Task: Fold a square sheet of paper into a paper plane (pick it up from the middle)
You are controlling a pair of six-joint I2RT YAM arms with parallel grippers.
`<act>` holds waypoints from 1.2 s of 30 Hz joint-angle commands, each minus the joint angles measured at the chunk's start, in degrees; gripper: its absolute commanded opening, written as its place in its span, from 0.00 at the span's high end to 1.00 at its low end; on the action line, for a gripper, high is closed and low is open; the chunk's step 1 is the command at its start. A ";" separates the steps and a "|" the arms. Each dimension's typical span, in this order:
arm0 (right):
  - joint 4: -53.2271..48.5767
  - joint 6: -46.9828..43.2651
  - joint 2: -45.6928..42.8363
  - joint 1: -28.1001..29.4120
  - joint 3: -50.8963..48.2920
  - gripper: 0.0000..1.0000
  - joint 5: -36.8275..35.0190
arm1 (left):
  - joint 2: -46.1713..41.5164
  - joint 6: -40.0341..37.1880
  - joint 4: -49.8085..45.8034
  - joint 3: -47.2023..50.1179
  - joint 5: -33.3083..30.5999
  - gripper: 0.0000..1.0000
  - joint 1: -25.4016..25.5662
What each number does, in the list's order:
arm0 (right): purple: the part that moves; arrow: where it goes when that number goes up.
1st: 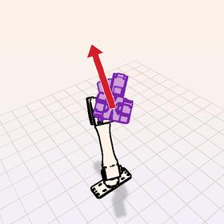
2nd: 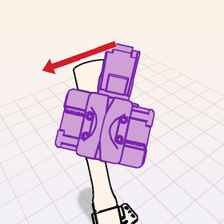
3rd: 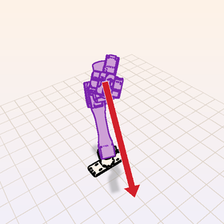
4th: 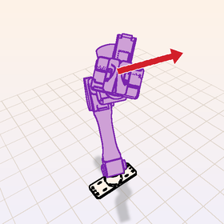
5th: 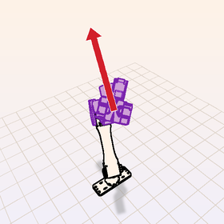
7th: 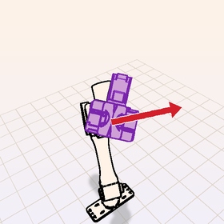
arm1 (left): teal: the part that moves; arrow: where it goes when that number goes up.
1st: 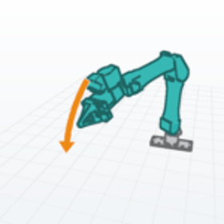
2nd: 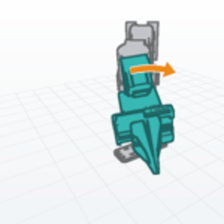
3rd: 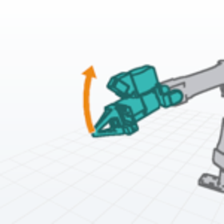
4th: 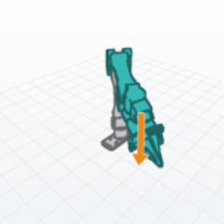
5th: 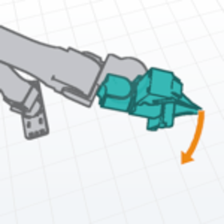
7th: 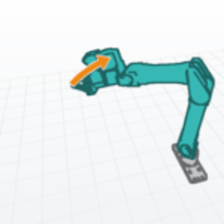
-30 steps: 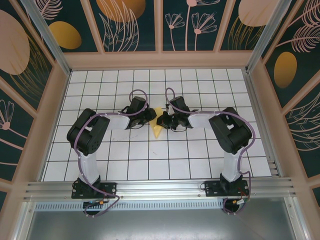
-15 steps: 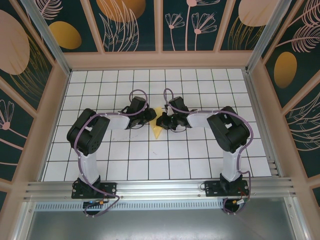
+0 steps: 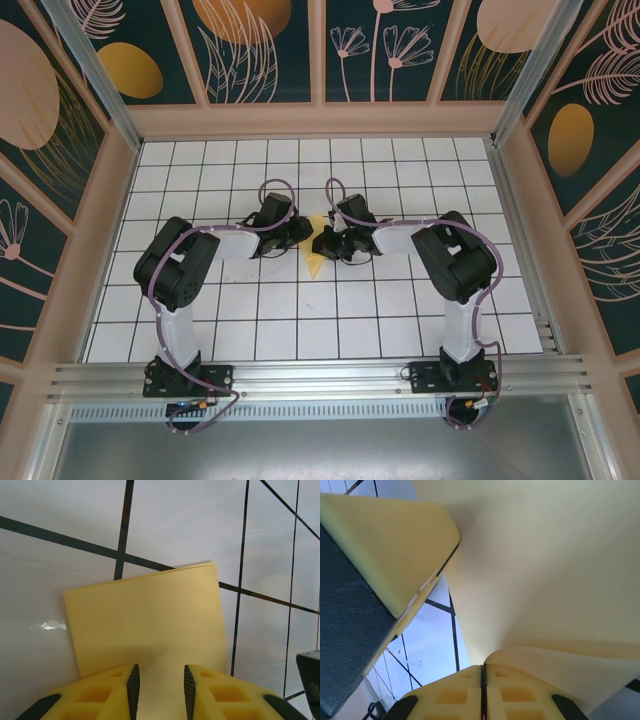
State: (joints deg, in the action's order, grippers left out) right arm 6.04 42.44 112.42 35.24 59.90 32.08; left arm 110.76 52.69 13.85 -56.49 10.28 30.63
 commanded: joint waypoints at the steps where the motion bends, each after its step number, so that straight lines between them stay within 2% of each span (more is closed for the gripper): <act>1: -0.22 -1.11 1.01 0.53 1.64 0.92 1.06 | 1.67 -0.74 -1.77 -0.28 1.58 0.69 0.03; 36: 3.37 0.65 2.57 0.24 1.14 0.93 1.42 | 1.82 -0.90 -1.88 -0.29 1.85 0.69 0.00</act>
State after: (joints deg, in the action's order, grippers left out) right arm 7.77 42.50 113.45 35.24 59.90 33.08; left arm 110.76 52.69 13.85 -56.49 10.31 30.63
